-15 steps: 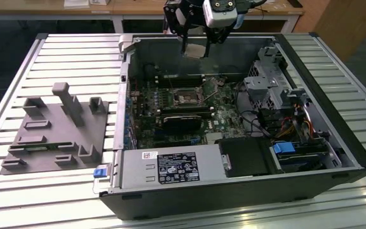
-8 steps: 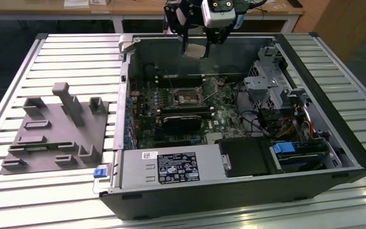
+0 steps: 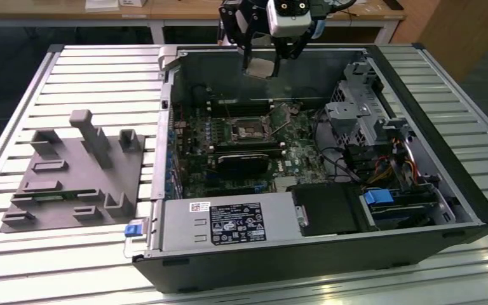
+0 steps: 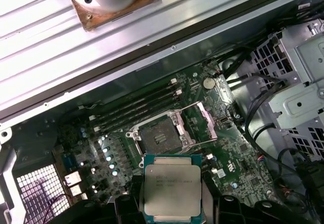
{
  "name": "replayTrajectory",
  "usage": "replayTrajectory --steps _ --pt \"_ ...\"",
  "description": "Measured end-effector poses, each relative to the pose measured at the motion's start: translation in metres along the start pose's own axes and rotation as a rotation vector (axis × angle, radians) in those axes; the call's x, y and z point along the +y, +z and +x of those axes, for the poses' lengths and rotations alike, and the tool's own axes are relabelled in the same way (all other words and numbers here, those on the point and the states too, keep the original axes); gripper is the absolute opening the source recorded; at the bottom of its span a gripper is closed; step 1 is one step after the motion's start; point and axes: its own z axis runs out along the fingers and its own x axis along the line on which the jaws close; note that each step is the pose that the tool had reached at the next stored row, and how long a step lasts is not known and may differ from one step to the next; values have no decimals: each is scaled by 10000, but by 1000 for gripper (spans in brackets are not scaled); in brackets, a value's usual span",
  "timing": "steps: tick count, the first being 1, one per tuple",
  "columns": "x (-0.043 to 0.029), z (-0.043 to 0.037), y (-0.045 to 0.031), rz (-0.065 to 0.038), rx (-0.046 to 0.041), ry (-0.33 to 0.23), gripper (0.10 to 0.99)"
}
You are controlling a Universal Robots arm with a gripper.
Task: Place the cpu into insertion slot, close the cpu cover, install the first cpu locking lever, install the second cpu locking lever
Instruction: 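Place the cpu into insertion slot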
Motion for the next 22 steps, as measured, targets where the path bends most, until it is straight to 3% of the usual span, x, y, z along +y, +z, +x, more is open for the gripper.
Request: replayTrajectory --steps 22 --pt "0 0 0 -19 -90 1020 537"
